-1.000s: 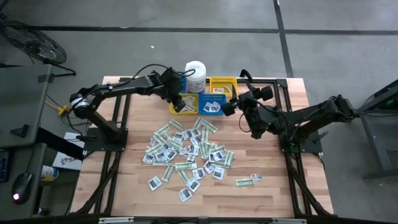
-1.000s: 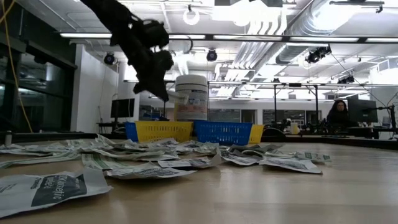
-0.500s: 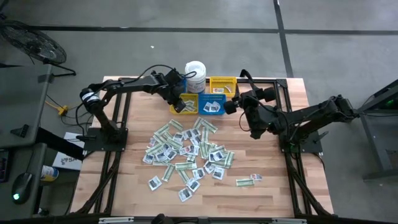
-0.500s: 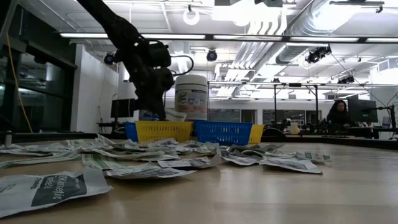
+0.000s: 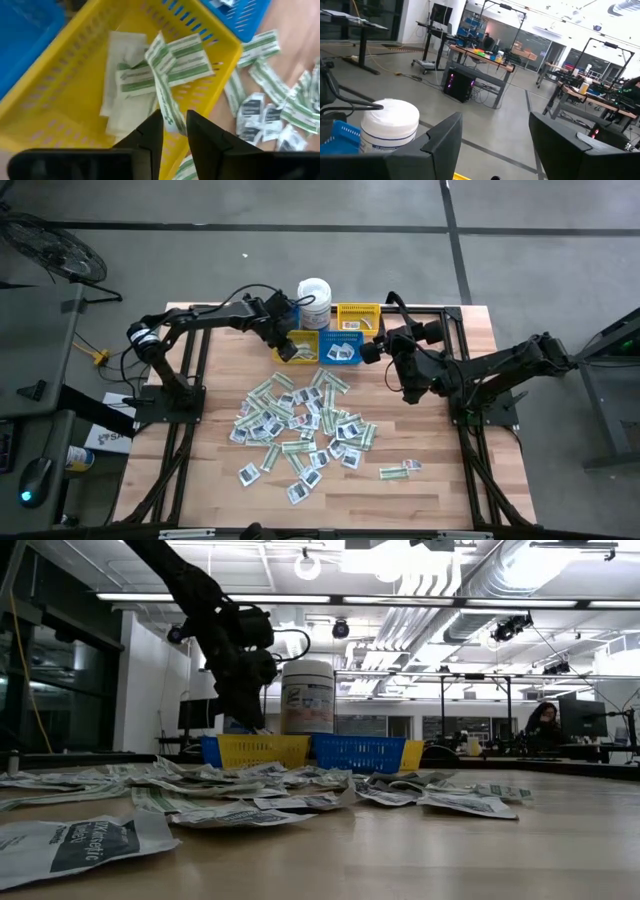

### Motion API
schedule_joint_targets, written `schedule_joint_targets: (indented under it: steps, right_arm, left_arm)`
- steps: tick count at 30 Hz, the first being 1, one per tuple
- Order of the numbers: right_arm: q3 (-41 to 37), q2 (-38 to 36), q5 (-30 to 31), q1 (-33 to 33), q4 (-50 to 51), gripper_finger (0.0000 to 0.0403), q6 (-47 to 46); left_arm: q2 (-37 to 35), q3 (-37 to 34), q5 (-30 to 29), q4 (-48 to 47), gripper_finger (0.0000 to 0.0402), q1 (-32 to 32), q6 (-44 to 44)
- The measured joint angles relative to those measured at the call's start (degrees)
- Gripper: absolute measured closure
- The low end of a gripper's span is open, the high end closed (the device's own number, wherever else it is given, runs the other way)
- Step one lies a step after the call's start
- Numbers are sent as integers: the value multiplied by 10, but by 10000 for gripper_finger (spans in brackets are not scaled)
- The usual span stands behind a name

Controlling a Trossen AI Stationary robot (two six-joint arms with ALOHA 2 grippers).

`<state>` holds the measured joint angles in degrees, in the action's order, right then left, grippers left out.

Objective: Pick & Place First Aid Supplies
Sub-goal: Put the green bandage pad into the left yellow bin, then put the orange ointment pack into the right yellow bin

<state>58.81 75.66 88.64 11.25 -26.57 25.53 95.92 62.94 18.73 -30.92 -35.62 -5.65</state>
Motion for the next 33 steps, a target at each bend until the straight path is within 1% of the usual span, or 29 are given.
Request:
schedule_joint_targets:
  steps: [4,6,10,13,16,18,21,25,28,31,33]
  right_arm:
    - [0,0,10,10,2,178,-1]
    - [0,0,11,15,3,178,-1]
    - [0,0,13,28,7,178,-5]
    - [0,0,14,41,26,178,-28]
    - [0,0,14,52,69,179,-81]
    - [0,0,12,58,110,179,-131]
    - [0,0,7,69,149,179,-187]
    - [0,0,-10,85,152,179,-194]
    - [0,0,-13,99,150,179,-193]
    - [0,0,-47,110,147,179,-215]
    - [0,0,-105,114,153,179,-255]
  left_arm:
    - [-13,0,-41,-13,315,0,-1]
    - [-20,0,-52,-15,315,0,-2]
    - [-38,0,-97,-26,314,0,-6]
    - [-54,0,-113,-39,314,0,-6]
    - [-71,0,-133,-52,314,0,-7]
    - [-83,0,-140,-63,314,0,-9]
    - [-98,0,-130,-69,314,2,-19]
    - [-126,0,-123,-70,314,21,-31]
    - [-146,0,-142,-64,314,49,-43]
    - [-168,0,-160,-64,314,83,-56]
    - [-179,0,-173,-65,314,110,-66]
